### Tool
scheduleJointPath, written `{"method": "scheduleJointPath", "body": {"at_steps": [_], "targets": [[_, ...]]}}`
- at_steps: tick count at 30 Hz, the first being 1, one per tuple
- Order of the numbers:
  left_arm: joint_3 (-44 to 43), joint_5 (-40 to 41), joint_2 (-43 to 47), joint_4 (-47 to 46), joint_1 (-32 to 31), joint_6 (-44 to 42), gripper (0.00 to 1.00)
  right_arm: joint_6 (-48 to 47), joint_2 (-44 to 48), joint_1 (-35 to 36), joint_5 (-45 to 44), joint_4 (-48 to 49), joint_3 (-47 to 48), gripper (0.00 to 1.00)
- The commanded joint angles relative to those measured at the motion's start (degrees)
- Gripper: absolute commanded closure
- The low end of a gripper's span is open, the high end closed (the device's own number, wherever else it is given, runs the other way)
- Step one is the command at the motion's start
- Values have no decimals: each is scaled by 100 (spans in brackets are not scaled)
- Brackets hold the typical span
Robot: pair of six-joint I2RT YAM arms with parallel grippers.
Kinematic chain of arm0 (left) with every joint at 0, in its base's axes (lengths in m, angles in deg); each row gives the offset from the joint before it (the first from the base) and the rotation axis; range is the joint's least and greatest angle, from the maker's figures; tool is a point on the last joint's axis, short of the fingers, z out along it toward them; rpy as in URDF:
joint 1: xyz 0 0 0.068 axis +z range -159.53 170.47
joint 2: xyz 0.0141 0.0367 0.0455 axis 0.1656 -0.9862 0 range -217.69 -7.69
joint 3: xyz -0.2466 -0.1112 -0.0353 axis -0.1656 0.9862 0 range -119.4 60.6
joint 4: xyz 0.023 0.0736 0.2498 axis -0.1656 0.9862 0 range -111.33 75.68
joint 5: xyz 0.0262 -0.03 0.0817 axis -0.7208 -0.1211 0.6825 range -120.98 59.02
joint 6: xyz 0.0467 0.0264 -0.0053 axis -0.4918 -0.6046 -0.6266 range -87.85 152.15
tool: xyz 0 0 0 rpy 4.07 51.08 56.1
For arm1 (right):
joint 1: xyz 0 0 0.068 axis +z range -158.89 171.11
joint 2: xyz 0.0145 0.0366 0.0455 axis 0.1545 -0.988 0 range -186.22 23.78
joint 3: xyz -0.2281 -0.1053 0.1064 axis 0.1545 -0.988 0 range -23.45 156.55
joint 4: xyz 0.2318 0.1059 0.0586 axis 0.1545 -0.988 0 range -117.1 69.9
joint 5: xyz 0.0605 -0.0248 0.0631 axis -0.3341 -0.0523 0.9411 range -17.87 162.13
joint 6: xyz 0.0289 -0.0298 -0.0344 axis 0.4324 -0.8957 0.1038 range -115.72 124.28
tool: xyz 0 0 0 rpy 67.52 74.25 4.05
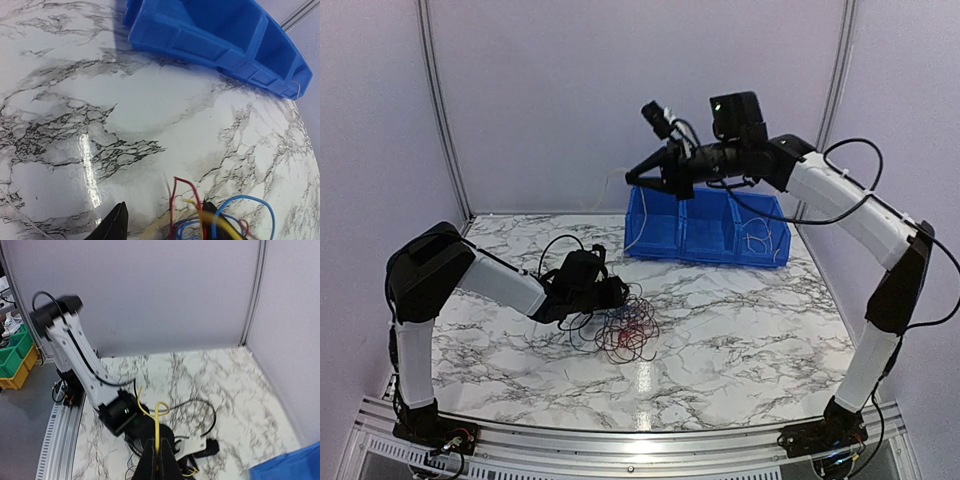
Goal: Untangle the cables
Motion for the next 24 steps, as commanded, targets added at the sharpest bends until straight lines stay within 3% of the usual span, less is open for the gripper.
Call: {"method": "scheduleJointPath", "body": {"at_steps": [1, 8, 20, 24], "targets": [[-227, 225, -308, -91, 21, 209, 49, 354, 429, -32, 570, 87, 1212, 100], [-214, 146, -391, -58, 40, 256, 51, 432, 328, -363, 729, 169, 2034, 100], [467, -148, 821, -31, 49, -117, 43, 476, 997, -1333, 522, 751, 185, 100], [611, -240, 1401, 66, 58, -636, 39, 596, 1193, -1811, 507, 1145, -543, 100]]}}
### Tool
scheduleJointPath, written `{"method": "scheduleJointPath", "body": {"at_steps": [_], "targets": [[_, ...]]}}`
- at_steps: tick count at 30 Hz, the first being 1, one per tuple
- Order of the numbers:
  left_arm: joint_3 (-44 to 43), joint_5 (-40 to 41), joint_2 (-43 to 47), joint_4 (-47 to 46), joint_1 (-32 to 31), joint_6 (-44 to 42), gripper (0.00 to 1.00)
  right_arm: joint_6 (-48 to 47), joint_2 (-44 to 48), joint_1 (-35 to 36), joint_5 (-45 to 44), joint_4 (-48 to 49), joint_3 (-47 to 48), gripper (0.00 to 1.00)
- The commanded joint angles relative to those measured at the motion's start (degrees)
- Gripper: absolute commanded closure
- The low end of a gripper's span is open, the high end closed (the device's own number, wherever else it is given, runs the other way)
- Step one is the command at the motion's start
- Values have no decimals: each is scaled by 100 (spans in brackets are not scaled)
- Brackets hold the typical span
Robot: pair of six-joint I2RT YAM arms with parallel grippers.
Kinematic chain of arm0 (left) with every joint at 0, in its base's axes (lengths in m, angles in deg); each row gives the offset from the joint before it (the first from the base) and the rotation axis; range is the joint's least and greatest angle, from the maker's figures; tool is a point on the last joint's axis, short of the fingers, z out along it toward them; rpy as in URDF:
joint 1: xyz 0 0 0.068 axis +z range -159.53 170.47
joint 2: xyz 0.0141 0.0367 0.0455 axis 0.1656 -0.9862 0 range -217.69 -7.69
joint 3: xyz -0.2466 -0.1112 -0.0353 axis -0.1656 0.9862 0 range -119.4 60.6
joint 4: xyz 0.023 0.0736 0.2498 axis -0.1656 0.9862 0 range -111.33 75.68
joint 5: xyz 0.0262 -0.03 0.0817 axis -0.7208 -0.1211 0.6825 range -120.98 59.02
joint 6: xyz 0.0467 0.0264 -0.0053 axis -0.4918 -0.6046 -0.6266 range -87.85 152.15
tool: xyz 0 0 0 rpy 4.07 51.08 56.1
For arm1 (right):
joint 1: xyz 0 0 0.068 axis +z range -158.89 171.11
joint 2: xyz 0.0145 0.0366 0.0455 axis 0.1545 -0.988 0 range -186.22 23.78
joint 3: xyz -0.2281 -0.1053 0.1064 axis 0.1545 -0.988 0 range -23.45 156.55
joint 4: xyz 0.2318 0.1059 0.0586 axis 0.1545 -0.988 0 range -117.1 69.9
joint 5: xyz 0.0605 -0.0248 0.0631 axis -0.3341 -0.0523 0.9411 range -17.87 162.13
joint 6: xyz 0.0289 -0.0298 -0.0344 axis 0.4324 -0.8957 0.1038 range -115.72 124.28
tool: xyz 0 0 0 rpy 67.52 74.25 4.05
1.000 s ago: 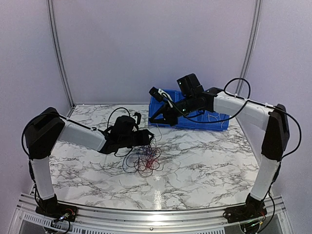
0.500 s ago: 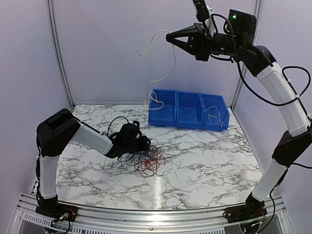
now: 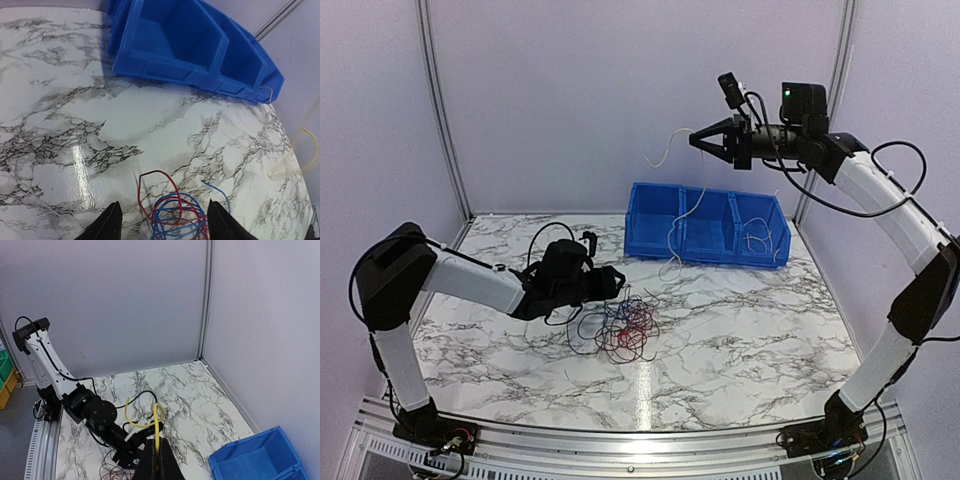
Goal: Untangle the cables
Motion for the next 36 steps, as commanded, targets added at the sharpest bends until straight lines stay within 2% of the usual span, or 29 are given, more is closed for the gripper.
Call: {"method": "scheduleJointPath", "body": {"at_steps": [1, 5, 11, 14, 19, 25, 36], "targets": [[103, -160, 786, 184, 44, -707, 38, 181, 420, -553, -93, 680, -567, 100], [-356, -205, 1239, 1111, 79, -1268, 34, 217, 509, -1156, -289, 1155, -1119, 100], [-1837, 103, 1394, 3233, 83, -2206, 32, 420, 378, -2079, -569, 1829, -1510, 100], [-2191, 227, 1533, 3685, 86, -2614, 30, 577, 169, -2499, -718, 2031, -1480, 100], [-2316, 442, 1884, 3830, 94, -3091, 25, 785, -401, -3021, -822, 2186, -1125, 100], [-2183, 916, 1953, 3823, 97, -3643, 23, 659, -1125, -3225, -1252, 2312, -845, 100], [-1455, 978, 1915, 3303, 215, -3574, 22, 439, -2144, -3218, -1716, 2098, -608, 100]]}}
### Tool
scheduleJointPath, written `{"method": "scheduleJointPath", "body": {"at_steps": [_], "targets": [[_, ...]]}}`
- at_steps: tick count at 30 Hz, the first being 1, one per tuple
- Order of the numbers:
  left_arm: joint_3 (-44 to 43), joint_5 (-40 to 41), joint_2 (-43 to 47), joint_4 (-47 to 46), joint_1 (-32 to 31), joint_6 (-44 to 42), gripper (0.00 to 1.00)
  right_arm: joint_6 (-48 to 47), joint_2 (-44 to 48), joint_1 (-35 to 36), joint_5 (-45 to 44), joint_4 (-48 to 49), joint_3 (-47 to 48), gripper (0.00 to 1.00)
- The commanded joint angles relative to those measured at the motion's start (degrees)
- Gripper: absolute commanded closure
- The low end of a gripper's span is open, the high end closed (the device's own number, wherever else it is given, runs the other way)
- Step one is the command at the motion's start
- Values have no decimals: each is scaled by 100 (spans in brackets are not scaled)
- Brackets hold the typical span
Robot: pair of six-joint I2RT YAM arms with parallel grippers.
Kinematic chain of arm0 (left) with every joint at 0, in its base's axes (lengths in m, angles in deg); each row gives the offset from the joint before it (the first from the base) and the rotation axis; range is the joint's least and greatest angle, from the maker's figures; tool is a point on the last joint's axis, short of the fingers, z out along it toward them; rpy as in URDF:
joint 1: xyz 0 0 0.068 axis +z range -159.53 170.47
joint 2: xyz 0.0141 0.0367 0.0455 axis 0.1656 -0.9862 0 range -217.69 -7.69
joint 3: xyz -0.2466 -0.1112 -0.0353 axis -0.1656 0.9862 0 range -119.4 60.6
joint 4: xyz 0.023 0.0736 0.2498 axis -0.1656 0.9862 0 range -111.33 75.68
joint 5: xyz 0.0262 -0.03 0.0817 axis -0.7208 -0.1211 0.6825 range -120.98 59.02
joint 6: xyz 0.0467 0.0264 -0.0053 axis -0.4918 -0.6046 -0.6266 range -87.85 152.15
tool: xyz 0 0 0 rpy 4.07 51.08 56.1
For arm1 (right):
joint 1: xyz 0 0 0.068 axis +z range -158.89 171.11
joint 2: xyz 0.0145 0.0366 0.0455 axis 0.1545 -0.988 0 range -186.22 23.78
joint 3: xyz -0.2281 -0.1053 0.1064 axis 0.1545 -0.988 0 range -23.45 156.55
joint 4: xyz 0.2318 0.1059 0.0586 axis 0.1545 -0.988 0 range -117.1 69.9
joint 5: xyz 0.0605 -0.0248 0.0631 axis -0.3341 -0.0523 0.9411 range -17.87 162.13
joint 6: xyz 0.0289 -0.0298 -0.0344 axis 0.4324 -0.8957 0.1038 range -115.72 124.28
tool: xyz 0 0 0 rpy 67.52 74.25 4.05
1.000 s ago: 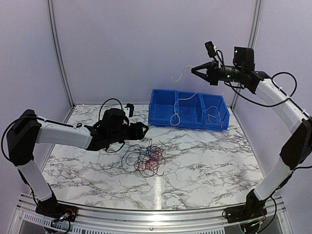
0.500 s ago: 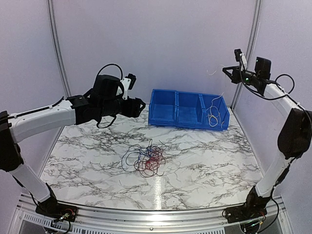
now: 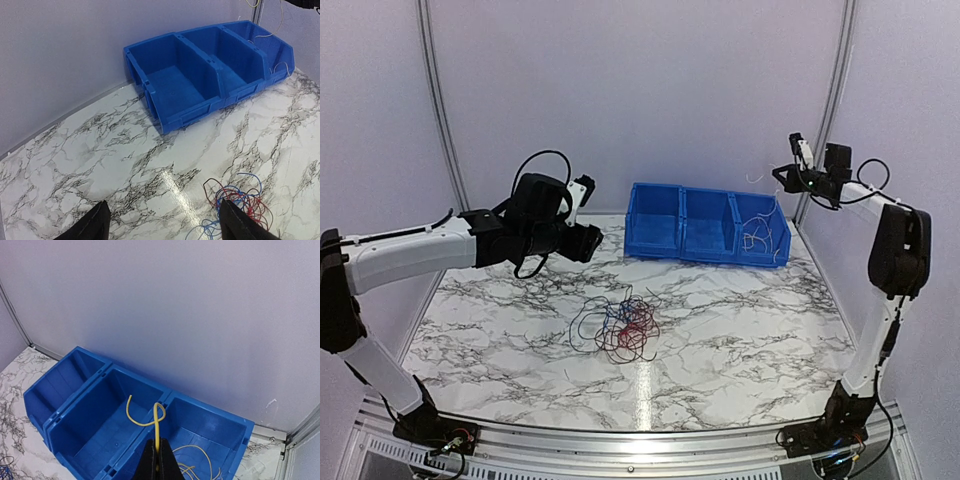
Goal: Untangle the cables
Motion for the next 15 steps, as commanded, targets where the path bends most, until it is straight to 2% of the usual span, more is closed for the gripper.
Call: {"method": "scheduleJointPath", "body": {"at_steps": [1, 8, 15], "targets": [[282, 84, 53, -320, 107, -22, 22, -228, -286, 4, -334, -169, 271, 100], [604, -92, 23, -529, 382, 374, 21, -848, -583, 240, -889, -985, 155, 100], [622, -183, -36, -488, 515, 615, 21, -1108, -775, 421, -1647, -1301, 239, 100]]}}
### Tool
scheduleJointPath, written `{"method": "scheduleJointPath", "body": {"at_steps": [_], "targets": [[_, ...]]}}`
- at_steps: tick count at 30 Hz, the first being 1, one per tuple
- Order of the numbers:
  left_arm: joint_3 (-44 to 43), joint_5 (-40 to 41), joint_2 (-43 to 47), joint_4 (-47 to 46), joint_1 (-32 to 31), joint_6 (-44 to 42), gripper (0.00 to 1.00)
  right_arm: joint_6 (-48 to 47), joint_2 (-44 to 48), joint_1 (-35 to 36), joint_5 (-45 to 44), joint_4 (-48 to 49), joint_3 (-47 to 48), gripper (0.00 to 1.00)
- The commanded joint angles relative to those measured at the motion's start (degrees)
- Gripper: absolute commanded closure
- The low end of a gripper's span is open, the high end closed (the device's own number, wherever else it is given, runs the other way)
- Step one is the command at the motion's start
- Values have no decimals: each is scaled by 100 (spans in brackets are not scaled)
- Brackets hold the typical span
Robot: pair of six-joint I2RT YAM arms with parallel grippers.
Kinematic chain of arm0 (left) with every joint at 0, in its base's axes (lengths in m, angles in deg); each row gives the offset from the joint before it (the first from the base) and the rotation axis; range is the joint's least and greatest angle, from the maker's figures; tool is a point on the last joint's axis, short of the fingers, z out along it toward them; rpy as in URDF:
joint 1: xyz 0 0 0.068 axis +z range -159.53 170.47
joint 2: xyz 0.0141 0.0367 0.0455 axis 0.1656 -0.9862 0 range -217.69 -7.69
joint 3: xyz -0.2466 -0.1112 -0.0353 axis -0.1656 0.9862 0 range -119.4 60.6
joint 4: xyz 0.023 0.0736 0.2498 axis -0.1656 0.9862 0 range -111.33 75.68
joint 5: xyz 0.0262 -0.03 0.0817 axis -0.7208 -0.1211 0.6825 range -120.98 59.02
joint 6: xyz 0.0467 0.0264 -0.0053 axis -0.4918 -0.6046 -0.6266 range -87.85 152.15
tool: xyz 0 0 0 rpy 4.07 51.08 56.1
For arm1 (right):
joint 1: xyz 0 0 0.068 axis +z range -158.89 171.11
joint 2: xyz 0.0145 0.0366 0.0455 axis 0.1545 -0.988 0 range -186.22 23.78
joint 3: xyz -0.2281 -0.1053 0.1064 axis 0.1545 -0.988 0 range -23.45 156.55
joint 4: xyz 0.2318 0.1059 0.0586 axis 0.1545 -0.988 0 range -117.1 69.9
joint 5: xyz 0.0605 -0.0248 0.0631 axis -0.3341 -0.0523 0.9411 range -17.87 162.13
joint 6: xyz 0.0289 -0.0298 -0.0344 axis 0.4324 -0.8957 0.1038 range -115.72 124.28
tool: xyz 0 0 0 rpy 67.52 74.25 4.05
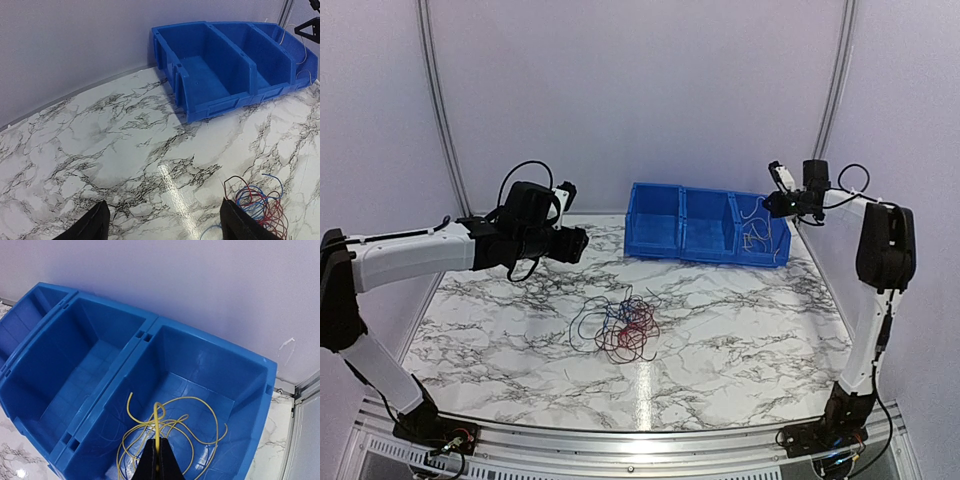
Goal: Untangle the cables
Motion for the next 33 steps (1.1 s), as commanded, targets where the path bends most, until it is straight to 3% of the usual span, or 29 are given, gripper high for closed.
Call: {"method": "scheduleJointPath", "body": {"at_steps": [1, 11, 15, 19, 28, 33], "targets": [[23, -82, -27, -128, 48, 187, 21, -254, -172, 113, -582, -349, 250, 100], [15, -70, -22, -46, 50, 224, 21, -559, -688, 320, -1059, -1169, 859, 95], [-2, -100, -31, -17, 50, 243, 21, -570, -550, 327, -1037, -1220, 796, 86], [-12, -139, -40, 5, 48, 267, 21, -549, -181, 327, -1057, -1189, 539, 71], [-47, -232, -109, 60, 46, 331, 21, -539, 968, 324, -1059, -955, -227, 62], [-84, -393, -169, 106, 50, 384, 21, -619, 1818, 535, -201, -633, -1099, 61]]}}
